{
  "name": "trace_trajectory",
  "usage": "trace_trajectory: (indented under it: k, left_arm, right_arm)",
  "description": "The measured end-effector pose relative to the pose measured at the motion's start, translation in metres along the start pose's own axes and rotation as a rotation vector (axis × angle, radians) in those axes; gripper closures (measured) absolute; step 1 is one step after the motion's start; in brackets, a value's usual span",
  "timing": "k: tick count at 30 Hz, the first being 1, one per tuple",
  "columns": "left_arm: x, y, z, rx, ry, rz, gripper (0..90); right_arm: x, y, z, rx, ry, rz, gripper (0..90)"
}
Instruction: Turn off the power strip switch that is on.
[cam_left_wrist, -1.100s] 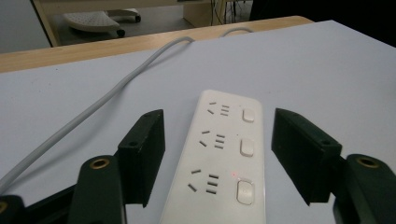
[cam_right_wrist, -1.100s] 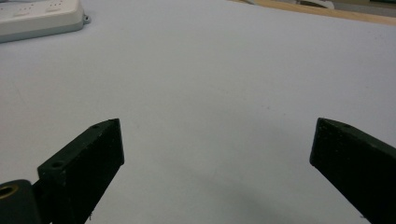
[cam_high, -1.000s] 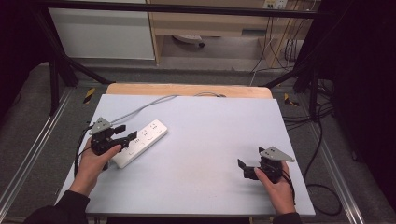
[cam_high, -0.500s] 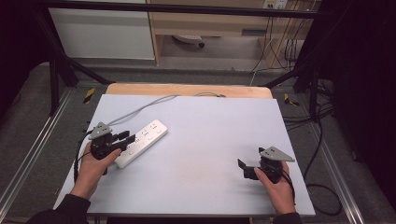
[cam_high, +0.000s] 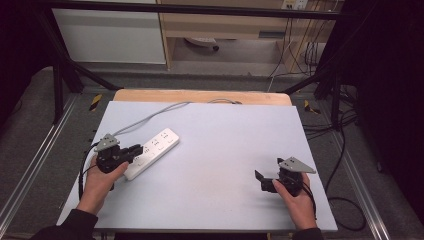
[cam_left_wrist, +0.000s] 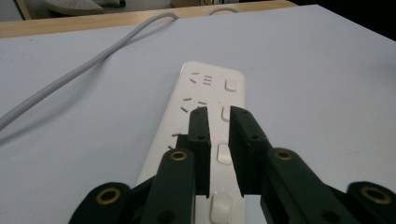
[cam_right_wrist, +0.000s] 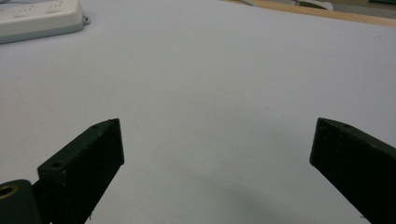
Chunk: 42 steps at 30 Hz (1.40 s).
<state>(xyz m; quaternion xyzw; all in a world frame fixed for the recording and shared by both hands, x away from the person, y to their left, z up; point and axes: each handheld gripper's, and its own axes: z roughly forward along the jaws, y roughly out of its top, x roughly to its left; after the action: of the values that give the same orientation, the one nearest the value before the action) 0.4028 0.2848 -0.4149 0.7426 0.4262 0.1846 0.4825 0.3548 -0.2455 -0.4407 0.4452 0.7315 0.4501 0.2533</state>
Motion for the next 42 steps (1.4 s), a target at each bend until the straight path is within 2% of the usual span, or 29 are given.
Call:
trace_trajectory:
  k: [7, 16, 29, 42]
  left_arm:
    - [0.000, -0.002, -0.001, 0.012, -0.008, -0.004, 85.8]
    - [0.000, -0.003, 0.001, 0.023, -0.019, -0.009, 89.2]
    - [0.000, -0.005, 0.013, 0.057, -0.034, -0.002, 90.0]
    - [-0.003, -0.001, 0.026, 0.084, -0.039, 0.006, 90.0]
  right_arm:
    - [0.000, 0.000, 0.000, 0.000, 0.000, -0.002, 3.3]
    - [-0.001, 0.000, 0.000, 0.002, -0.003, 0.000, 3.3]
    - [-0.001, 0.000, 0.001, 0.002, -0.002, 0.001, 3.3]
    - [-0.001, -0.001, 0.002, 0.007, 0.000, 0.005, 3.3]
